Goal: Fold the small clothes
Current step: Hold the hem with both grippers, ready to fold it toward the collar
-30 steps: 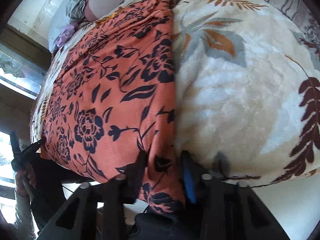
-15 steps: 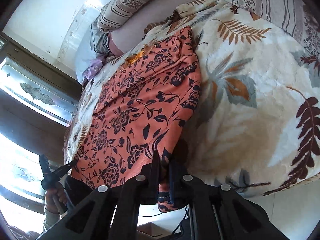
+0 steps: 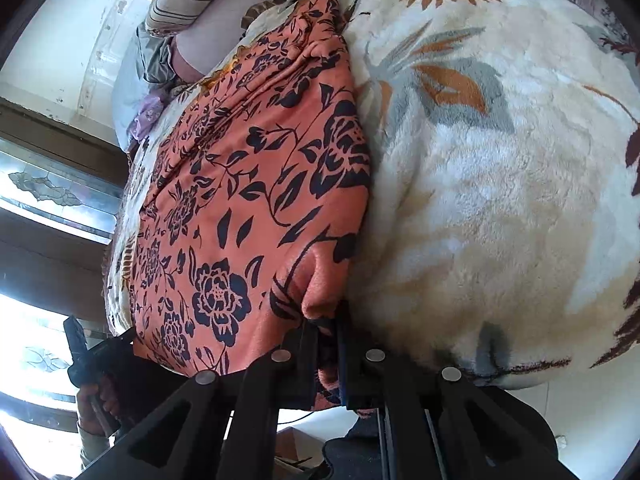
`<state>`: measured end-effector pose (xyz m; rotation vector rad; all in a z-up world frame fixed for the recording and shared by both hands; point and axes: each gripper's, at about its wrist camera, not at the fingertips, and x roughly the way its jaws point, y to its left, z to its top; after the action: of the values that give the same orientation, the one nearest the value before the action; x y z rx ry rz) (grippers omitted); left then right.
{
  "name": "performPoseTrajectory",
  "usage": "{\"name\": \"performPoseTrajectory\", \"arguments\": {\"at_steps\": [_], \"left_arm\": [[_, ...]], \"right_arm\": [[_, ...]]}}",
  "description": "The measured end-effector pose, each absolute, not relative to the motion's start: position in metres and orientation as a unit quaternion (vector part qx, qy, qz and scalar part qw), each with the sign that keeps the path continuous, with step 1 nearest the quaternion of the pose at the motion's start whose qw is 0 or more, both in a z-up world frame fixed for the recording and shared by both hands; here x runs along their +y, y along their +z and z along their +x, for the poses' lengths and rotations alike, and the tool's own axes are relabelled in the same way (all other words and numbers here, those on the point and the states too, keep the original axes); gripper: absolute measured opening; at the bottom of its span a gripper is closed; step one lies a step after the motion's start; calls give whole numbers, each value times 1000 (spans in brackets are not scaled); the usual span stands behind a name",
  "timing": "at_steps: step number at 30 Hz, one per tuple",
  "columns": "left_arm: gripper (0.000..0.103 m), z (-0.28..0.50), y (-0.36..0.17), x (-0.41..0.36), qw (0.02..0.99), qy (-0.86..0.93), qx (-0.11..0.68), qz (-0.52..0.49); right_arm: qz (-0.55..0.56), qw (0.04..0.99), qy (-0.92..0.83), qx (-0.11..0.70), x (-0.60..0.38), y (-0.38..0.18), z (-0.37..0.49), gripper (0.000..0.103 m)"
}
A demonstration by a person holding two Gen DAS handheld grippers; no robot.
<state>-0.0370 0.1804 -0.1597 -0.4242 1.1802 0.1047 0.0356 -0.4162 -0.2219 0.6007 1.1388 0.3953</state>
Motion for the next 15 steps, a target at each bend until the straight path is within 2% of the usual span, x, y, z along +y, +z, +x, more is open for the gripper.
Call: {"name": "performPoseTrajectory", "arguments": {"at_steps": [6,11,13,14,15], "left_arm": [[12,-49,-143,169,827,41,536,-167],[12,-54,-116,163,858,35,491,-144],[18,-53,-106,159,870,31,474,-131],[30,-49,-104,157,874,25,469,-126],[48,-44,-105,156,876,17,467,-120]], "right_arm": [[285,780,188,524,-418,-223,34,8],[298,775,190,523,-422,-225,34,10],[309,771,192,523,-424,-227,34,10],[312,770,192,522,-424,-227,33,10],[313,770,191,522,-424,-227,33,10]]}}
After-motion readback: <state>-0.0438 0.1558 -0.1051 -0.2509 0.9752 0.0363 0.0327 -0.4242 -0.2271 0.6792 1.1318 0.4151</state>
